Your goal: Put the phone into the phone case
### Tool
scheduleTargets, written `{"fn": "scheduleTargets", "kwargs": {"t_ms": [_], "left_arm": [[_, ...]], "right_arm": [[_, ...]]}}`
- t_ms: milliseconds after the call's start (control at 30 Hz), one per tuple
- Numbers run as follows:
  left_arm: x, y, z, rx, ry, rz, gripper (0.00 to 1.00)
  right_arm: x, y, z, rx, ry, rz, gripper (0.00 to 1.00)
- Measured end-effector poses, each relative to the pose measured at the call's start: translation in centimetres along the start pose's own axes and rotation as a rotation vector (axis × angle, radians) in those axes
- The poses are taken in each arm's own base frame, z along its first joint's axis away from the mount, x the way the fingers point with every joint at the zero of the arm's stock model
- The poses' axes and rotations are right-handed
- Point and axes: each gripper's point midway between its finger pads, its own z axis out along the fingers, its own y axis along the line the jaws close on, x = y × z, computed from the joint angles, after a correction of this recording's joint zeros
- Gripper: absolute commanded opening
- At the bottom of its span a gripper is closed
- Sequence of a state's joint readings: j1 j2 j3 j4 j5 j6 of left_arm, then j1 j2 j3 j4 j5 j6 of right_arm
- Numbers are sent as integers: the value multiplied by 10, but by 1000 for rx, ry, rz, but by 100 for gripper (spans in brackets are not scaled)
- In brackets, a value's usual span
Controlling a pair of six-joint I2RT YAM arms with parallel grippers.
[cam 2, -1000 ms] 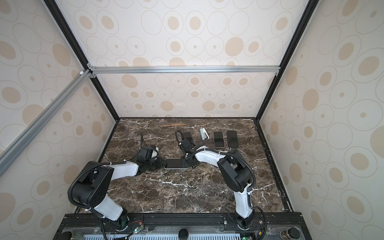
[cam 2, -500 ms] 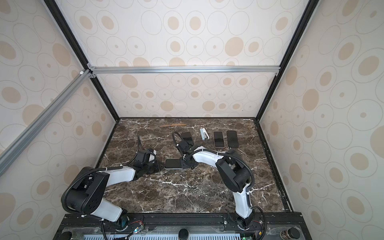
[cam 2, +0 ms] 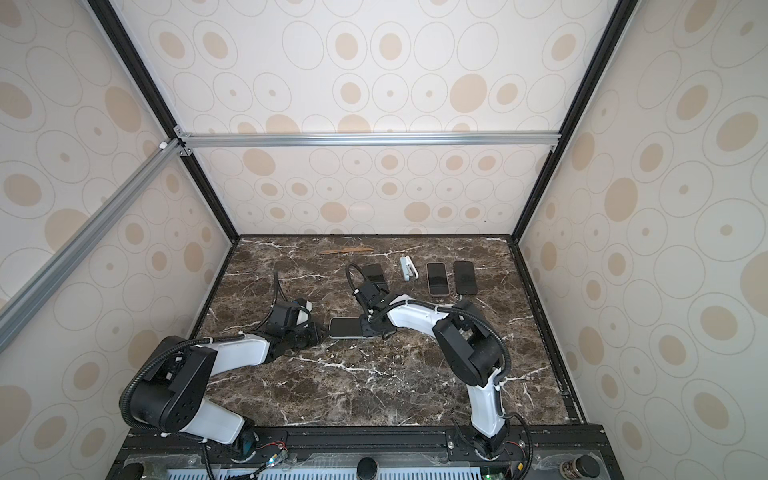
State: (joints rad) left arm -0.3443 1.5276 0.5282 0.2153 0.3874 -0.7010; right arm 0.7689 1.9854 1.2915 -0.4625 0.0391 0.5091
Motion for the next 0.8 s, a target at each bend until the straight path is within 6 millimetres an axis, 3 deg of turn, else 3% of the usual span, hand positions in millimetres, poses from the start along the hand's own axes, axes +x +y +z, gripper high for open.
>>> {"fn": "scheduleTargets", "kwargs": {"t_ms": [267,500,800], "left_arm": [[0,-12,9,35,21,10,26],[0,-9,9,13,18,7,18],[-1,-7,9,3,13,6,17]], "right_arm": [[0,0,-1,-6,15,2,16],[1,-1,-2,-10,25,-5,18],[7,-2,-4,-36,64,6,16]]}}
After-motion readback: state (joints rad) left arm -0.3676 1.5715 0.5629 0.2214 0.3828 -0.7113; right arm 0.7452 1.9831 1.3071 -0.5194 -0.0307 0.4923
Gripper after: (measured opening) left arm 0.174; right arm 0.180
